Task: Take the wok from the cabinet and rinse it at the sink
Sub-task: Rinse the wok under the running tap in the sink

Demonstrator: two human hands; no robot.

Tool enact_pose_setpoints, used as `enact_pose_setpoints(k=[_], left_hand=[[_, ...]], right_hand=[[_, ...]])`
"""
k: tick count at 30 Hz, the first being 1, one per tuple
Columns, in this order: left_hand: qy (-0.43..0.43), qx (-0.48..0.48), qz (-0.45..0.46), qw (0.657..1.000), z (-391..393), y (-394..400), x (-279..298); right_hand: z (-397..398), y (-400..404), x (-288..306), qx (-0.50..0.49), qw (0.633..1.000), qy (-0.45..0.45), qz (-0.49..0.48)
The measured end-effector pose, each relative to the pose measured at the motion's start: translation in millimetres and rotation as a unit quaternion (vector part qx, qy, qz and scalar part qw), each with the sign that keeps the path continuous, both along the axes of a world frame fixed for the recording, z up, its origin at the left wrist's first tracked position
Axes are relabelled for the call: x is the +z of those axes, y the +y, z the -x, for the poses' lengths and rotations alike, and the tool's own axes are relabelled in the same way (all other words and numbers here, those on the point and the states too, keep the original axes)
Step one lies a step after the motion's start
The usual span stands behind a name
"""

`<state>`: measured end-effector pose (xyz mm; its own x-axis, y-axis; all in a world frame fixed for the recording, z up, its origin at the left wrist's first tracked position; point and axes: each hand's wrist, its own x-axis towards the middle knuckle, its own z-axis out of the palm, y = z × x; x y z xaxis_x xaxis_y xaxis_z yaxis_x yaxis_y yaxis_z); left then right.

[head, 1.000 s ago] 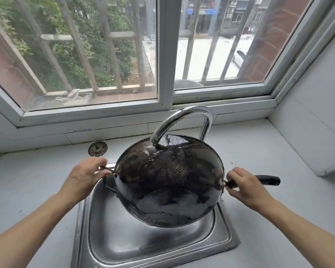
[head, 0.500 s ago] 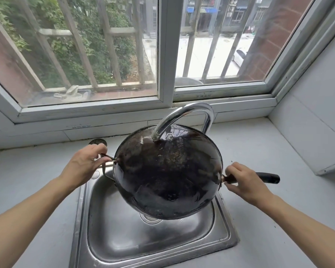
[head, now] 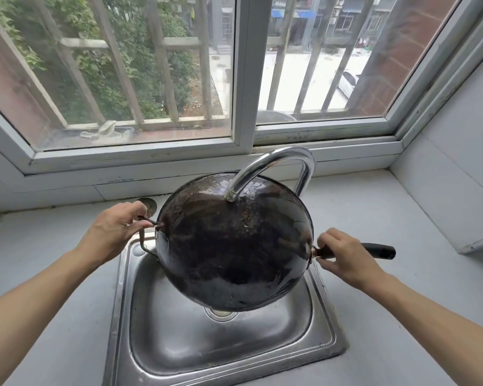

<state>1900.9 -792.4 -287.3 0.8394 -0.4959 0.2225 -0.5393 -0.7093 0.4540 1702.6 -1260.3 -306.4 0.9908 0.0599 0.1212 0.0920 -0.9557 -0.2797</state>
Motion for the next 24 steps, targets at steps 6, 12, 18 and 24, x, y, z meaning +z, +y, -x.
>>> enact_pose_setpoints(k=[6,12,18,24], left_hand=[[-0.006,0.012,-0.022,1.000,-2.8,27.1,-9.2],[-0.010,0.030,-0.021,0.999,-0.7,40.8,-13.6],[-0.002,0.048,-0.011,0.999,2.3,46.8,-15.2],[-0.002,0.057,-0.002,0.998,8.7,47.3,-18.4]], right_hand=[[-15.3,15.2,-1.3,0.014,1.000,0.002,-0.010],[-26.2,25.6,-5.2,0.027,0.999,0.011,-0.012],[-34.1,30.5,-5.6,0.035,0.999,0.019,-0.025],[-40.7,29.4,-0.9,0.041,0.999,0.019,-0.024]])
